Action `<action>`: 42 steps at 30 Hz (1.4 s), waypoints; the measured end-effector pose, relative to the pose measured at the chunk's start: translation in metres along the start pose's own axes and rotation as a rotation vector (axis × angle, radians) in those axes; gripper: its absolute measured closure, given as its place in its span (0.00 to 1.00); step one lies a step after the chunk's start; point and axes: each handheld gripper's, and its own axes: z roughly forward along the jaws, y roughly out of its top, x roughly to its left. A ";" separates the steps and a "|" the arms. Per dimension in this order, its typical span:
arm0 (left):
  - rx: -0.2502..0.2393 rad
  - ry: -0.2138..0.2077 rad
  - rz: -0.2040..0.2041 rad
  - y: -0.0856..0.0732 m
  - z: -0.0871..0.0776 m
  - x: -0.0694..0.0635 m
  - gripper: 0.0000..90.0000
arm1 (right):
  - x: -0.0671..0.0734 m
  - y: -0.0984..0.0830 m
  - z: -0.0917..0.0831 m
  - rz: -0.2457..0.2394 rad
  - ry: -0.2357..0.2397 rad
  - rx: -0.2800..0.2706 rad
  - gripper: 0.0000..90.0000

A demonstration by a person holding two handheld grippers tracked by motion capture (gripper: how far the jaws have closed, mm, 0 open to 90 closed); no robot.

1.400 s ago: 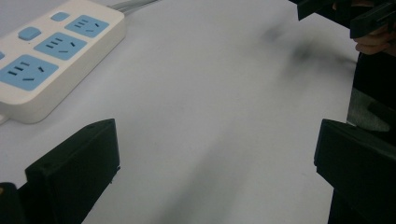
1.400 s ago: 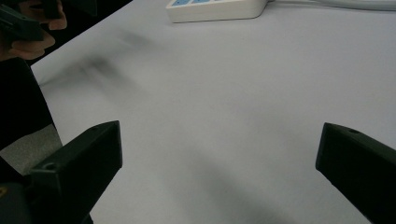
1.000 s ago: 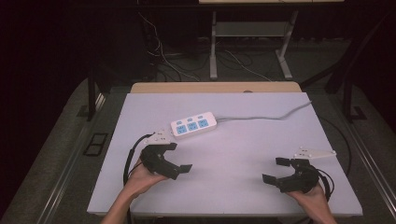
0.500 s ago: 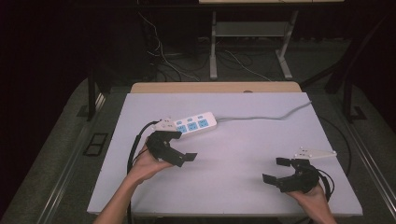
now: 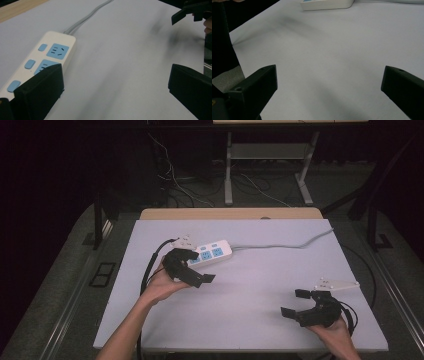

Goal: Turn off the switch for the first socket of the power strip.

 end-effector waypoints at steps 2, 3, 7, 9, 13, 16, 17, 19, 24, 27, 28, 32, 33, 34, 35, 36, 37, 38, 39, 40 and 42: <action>0.001 0.004 0.000 0.003 0.001 0.002 0.00 | 0.000 0.000 0.000 0.001 0.000 0.000 0.00; 0.002 0.003 0.004 0.004 0.001 0.003 0.00 | 0.000 0.000 0.000 0.001 0.000 0.000 0.00; 0.006 0.009 0.008 0.010 0.002 0.008 0.00 | 0.000 0.000 0.000 0.003 0.001 0.000 0.00; 0.009 0.010 0.009 0.012 0.003 0.010 0.00 | 0.000 0.000 0.000 0.001 0.001 0.000 0.00; 0.021 0.008 0.014 0.016 0.005 0.015 0.00 | 0.000 0.000 0.000 0.001 0.001 0.003 0.00; 0.024 0.009 0.016 0.018 0.006 0.017 0.00 | 0.000 0.000 0.000 -0.002 0.002 0.004 0.00; 0.024 0.010 0.014 0.019 0.007 0.018 0.00 | 0.000 0.000 0.000 -0.002 0.002 0.004 0.00; 0.029 0.012 0.016 0.021 0.008 0.020 0.00 | 0.000 0.000 0.001 -0.003 0.002 0.006 0.00; 0.037 0.013 0.020 0.026 0.011 0.024 0.00 | 0.000 0.000 0.001 -0.003 0.002 0.006 0.00; 0.046 0.015 0.024 0.029 0.013 0.027 0.00 | 0.000 -0.001 0.000 -0.004 0.002 0.008 0.00; 0.051 0.015 0.032 0.030 0.014 0.028 0.00 | 0.000 -0.001 0.000 -0.004 0.002 0.008 0.00; 0.055 0.017 0.033 0.033 0.017 0.031 0.00 | 0.000 -0.001 0.000 -0.005 0.002 0.008 0.00; 0.058 0.019 0.033 0.034 0.018 0.032 0.00 | 0.000 -0.001 0.000 -0.004 0.002 0.008 0.00; 0.060 0.019 0.035 0.035 0.019 0.033 0.00 | 0.000 -0.001 0.000 -0.004 0.001 0.008 0.00; 0.065 0.021 0.036 0.036 0.020 0.034 0.00 | 0.000 -0.001 0.000 -0.004 0.001 0.008 0.00; 0.068 0.023 0.038 0.037 0.021 0.036 0.00 | 0.000 -0.001 0.001 -0.008 0.000 0.010 0.00; 0.070 0.025 0.035 0.038 0.022 0.037 0.00 | 0.000 -0.001 0.001 -0.009 -0.002 0.012 0.00; 0.075 0.026 0.037 0.039 0.023 0.039 0.00 | 0.000 -0.001 0.001 -0.009 -0.002 0.012 0.00; 0.079 0.028 0.037 0.041 0.024 0.041 0.00 | 0.001 -0.001 0.001 -0.009 -0.005 0.014 0.00; 0.080 0.030 0.036 0.042 0.025 0.042 0.00 | 0.001 -0.001 0.001 -0.011 -0.006 0.016 0.00; 0.082 0.033 0.037 0.045 0.027 0.045 0.00 | 0.001 -0.001 0.001 -0.016 -0.006 0.018 0.00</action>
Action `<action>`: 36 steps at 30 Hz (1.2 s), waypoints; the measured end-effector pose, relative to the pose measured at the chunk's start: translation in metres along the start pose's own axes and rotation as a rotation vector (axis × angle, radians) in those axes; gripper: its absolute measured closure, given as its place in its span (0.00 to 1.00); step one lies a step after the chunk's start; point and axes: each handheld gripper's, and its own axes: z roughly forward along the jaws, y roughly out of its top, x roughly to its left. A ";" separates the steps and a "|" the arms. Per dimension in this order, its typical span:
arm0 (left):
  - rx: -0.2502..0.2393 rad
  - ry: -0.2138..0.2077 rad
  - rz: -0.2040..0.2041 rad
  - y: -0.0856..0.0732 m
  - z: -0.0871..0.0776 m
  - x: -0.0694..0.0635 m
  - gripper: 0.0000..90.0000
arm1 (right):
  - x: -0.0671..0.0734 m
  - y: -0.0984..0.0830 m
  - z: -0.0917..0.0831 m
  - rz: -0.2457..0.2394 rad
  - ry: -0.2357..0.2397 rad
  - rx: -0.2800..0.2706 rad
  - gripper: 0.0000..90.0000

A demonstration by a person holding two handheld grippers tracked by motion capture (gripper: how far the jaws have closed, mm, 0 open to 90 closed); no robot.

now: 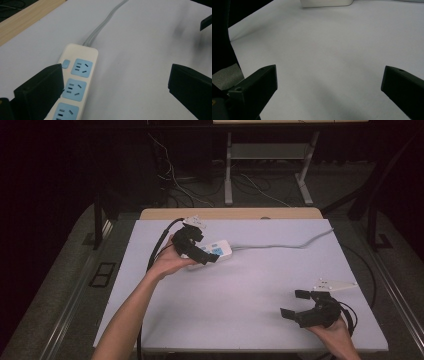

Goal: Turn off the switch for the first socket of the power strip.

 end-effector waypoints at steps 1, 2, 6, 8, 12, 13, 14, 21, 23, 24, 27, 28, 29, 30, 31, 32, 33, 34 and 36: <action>0.002 0.000 0.002 0.002 0.001 0.001 0.00 | 0.000 0.000 0.000 -0.002 0.000 0.002 0.00; 0.005 0.001 0.002 0.003 0.001 0.003 0.00 | 0.000 0.000 0.000 -0.001 -0.001 0.003 0.00; 0.015 0.006 0.000 0.009 0.005 0.007 0.00 | 0.000 0.000 0.000 -0.003 0.001 0.004 0.00; 0.021 0.007 0.002 0.011 0.007 0.011 0.00 | 0.000 0.000 0.000 -0.004 0.002 0.005 0.00; 0.034 0.012 -0.003 0.016 0.011 0.017 0.00 | 0.000 0.000 0.001 -0.003 0.003 0.008 0.00; 0.037 0.014 -0.004 0.017 0.012 0.019 0.00 | 0.000 0.000 0.001 -0.002 0.003 0.009 0.00; 0.039 0.015 -0.004 0.018 0.012 0.021 0.00 | 0.000 0.000 0.001 -0.002 0.003 0.010 0.00; 0.045 0.027 -0.020 0.022 0.018 0.031 0.01 | 0.001 0.000 0.002 -0.014 -0.002 0.016 0.00; 0.043 0.031 -0.022 0.023 0.019 0.034 0.02 | 0.001 0.000 0.002 -0.015 -0.004 0.016 0.00; 0.038 0.031 -0.027 0.023 0.020 0.036 0.03 | 0.001 0.000 0.002 -0.016 -0.004 0.015 0.00; 0.028 0.033 -0.039 0.024 0.023 0.040 0.05 | 0.001 0.000 0.001 -0.012 -0.005 0.014 0.00; 0.028 0.035 -0.041 0.023 0.024 0.041 0.06 | 0.000 0.000 0.001 -0.012 -0.005 0.013 0.00; 0.023 0.036 -0.046 0.023 0.026 0.042 0.07 | 0.000 0.000 0.001 -0.012 -0.006 0.013 0.00; 0.019 0.034 -0.049 0.023 0.027 0.043 0.09 | 0.000 0.000 0.001 -0.012 -0.007 0.014 0.00; 0.013 0.035 -0.052 0.023 0.028 0.044 0.10 | 0.000 0.000 0.001 -0.012 -0.007 0.014 0.00; 0.009 0.033 -0.058 0.022 0.029 0.046 0.11 | 0.000 0.000 0.001 -0.011 -0.008 0.015 0.00; 0.005 0.033 -0.058 0.022 0.030 0.047 0.13 | 0.000 0.000 0.001 -0.011 -0.008 0.015 0.00; 0.004 0.034 -0.066 0.021 0.031 0.047 0.14 | 0.000 0.000 0.001 -0.010 -0.008 0.014 0.00; 0.003 0.031 -0.073 0.020 0.034 0.050 0.15 | 0.000 -0.001 0.001 -0.010 -0.009 0.014 0.00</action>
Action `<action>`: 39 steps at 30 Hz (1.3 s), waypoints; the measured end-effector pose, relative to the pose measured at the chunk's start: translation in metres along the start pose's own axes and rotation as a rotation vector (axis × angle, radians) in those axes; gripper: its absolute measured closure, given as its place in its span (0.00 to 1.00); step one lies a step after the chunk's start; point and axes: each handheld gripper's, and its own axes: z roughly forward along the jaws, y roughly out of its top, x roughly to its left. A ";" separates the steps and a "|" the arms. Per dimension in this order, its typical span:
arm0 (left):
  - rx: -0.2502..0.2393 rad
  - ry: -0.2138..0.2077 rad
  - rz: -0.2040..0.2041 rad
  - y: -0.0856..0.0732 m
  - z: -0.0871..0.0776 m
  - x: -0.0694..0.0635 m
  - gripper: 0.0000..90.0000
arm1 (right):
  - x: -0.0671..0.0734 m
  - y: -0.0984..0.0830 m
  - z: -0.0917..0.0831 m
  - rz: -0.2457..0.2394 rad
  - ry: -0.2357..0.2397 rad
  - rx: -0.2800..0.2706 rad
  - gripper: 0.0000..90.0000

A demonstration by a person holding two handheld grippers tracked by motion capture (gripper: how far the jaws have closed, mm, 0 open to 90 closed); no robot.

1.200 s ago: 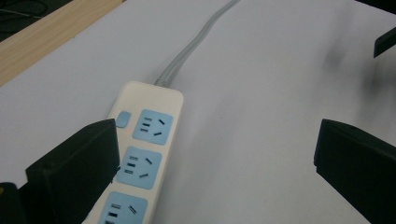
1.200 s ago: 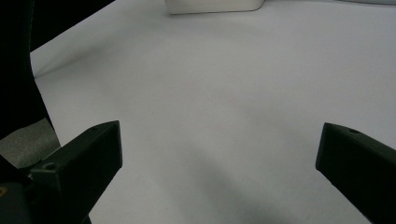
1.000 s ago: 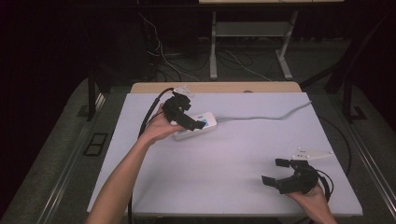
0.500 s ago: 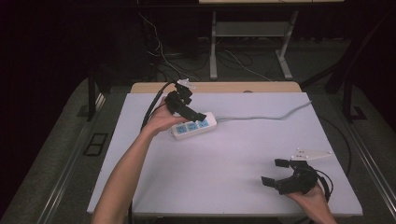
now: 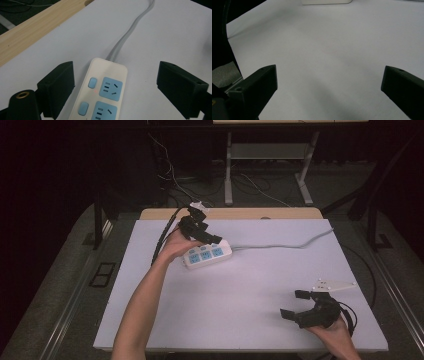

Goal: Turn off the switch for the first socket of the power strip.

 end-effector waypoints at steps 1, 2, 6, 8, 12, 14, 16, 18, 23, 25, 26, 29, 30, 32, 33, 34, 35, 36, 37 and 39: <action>0.000 0.001 -0.005 -0.001 0.001 0.001 0.16 | 0.000 0.000 0.000 0.001 -0.001 0.000 0.00; 0.004 0.004 -0.009 -0.001 0.003 0.003 0.16 | 0.000 0.000 0.000 0.001 -0.001 -0.001 0.00; 0.004 0.010 -0.012 -0.003 0.008 0.005 0.22 | 0.000 0.000 0.000 0.000 -0.002 -0.001 0.00; 0.009 0.010 -0.016 -0.004 0.011 0.007 0.25 | 0.000 0.000 0.000 0.000 -0.002 0.000 0.00; 0.015 0.017 -0.019 -0.005 0.015 0.009 0.31 | 0.000 0.000 0.000 -0.001 -0.003 -0.001 0.00; 0.011 0.018 -0.026 -0.006 0.016 0.010 0.35 | -0.001 0.000 0.000 -0.001 -0.003 -0.001 0.00; 0.013 0.026 -0.030 -0.006 0.017 0.011 0.39 | -0.001 0.000 0.000 -0.001 -0.003 -0.001 0.00; 0.019 0.038 -0.030 -0.007 0.019 0.013 0.45 | -0.001 0.000 0.000 -0.001 -0.003 0.000 0.00; 0.016 0.042 -0.057 -0.009 0.021 0.018 0.61 | -0.001 0.000 0.000 -0.002 -0.002 0.001 0.00; 0.014 0.032 -0.085 -0.010 0.022 0.021 0.68 | -0.001 0.000 0.000 -0.002 -0.002 0.001 0.00; 0.011 0.026 -0.098 -0.010 0.023 0.022 0.72 | -0.001 0.000 0.000 -0.002 -0.003 0.001 0.00; 0.004 0.009 -0.132 -0.012 0.024 0.026 0.85 | -0.001 0.000 0.000 -0.004 -0.003 0.003 0.00; 0.003 0.009 -0.140 -0.013 0.025 0.027 0.88 | -0.001 0.000 0.000 -0.003 -0.003 0.003 0.00; 0.007 0.008 -0.152 -0.014 0.028 0.029 0.93 | -0.001 0.000 0.000 -0.003 -0.003 0.002 0.00; 0.009 0.009 -0.153 -0.015 0.029 0.030 0.95 | -0.001 0.000 0.000 -0.003 -0.002 0.002 0.00; 0.013 0.012 -0.163 -0.015 0.030 0.031 0.97 | -0.001 0.000 0.000 -0.004 -0.002 0.002 0.00; 0.012 0.012 -0.167 -0.016 0.031 0.031 0.99 | -0.001 0.000 0.000 -0.005 -0.002 0.002 0.00; 0.011 0.012 -0.174 -0.016 0.032 0.031 0.99 | -0.001 0.000 0.000 -0.005 -0.002 0.002 0.00; 0.013 0.013 -0.176 -0.017 0.033 0.032 0.99 | -0.002 0.000 0.000 -0.006 -0.002 0.004 0.00; 0.014 0.014 -0.177 -0.017 0.035 0.032 0.99 | -0.001 0.000 0.001 -0.008 -0.002 0.006 0.00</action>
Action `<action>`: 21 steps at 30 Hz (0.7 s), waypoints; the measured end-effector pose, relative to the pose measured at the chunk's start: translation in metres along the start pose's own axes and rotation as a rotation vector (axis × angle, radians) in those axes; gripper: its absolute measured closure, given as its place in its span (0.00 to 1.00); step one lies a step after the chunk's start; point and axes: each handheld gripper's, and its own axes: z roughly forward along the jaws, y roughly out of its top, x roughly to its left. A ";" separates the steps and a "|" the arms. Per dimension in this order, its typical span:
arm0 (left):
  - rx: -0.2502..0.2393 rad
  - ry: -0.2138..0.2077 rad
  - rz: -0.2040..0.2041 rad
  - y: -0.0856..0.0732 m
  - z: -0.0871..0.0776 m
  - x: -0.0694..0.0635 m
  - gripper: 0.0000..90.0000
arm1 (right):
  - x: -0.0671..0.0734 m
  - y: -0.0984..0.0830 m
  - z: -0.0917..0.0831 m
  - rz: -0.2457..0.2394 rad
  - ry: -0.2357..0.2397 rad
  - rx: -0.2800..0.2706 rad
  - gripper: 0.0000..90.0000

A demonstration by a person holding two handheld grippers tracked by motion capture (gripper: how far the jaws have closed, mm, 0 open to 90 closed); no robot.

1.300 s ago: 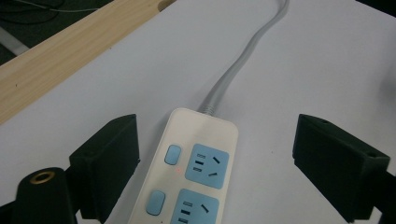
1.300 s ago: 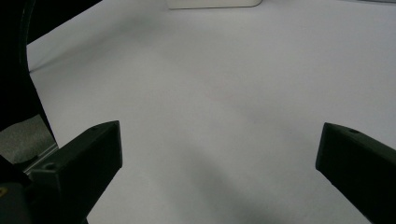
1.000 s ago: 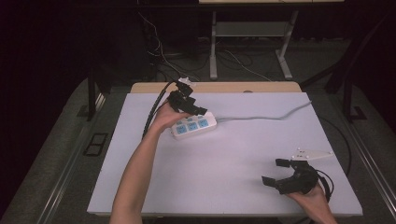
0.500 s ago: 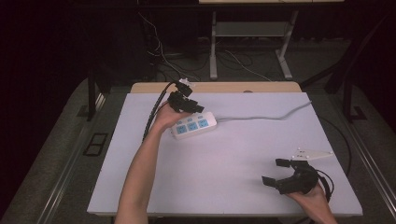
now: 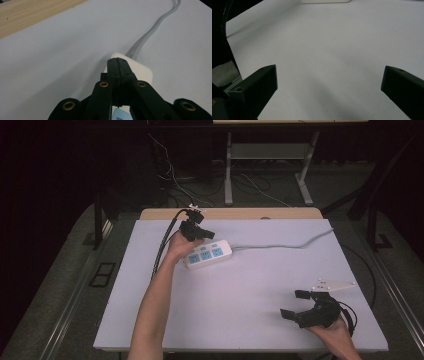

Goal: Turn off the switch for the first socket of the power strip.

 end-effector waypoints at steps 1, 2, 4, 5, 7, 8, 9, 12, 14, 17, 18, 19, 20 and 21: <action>-0.001 0.003 -0.002 0.000 0.001 0.000 0.99 | 0.000 0.000 0.000 -0.001 -0.001 0.001 0.00; 0.001 0.005 -0.002 0.000 0.002 0.000 0.99 | 0.000 0.000 0.000 -0.001 0.000 0.001 0.00; 0.002 0.006 -0.004 -0.001 0.004 -0.001 0.99 | 0.000 0.000 0.000 0.000 0.000 0.001 0.00; 0.001 0.007 -0.008 -0.001 0.005 -0.001 0.99 | 0.000 0.000 0.000 -0.001 0.001 0.001 0.00; 0.006 0.006 -0.009 -0.002 0.007 -0.001 0.99 | 0.000 0.000 0.000 0.001 0.002 0.003 0.00; 0.005 0.005 -0.013 -0.002 0.009 -0.001 0.99 | 0.000 0.000 0.000 0.001 0.002 0.004 0.00; 0.007 0.004 -0.014 -0.003 0.010 -0.001 0.99 | 0.000 0.000 0.001 -0.001 0.003 0.003 0.00; 0.011 0.002 -0.020 -0.004 0.013 0.000 0.99 | 0.000 0.000 0.000 0.000 0.003 0.003 0.00; 0.011 -0.003 -0.022 -0.005 0.014 0.000 0.99 | 0.000 0.000 0.000 0.000 0.004 0.003 0.00; 0.010 -0.012 -0.019 -0.006 0.016 -0.001 0.99 | 0.000 0.000 0.001 -0.002 0.007 0.008 0.00; 0.012 -0.011 -0.017 -0.006 0.016 -0.001 0.99 | -0.001 0.000 0.001 -0.002 0.007 0.009 0.00; 0.012 -0.010 -0.019 -0.006 0.017 -0.001 0.99 | -0.001 0.000 0.001 -0.001 0.007 0.010 0.00; 0.015 -0.013 -0.018 -0.006 0.018 -0.001 0.99 | -0.001 0.000 0.001 -0.001 0.006 0.011 0.00; 0.012 -0.012 -0.021 -0.007 0.019 -0.002 0.99 | -0.001 0.000 0.001 -0.001 0.007 0.011 0.00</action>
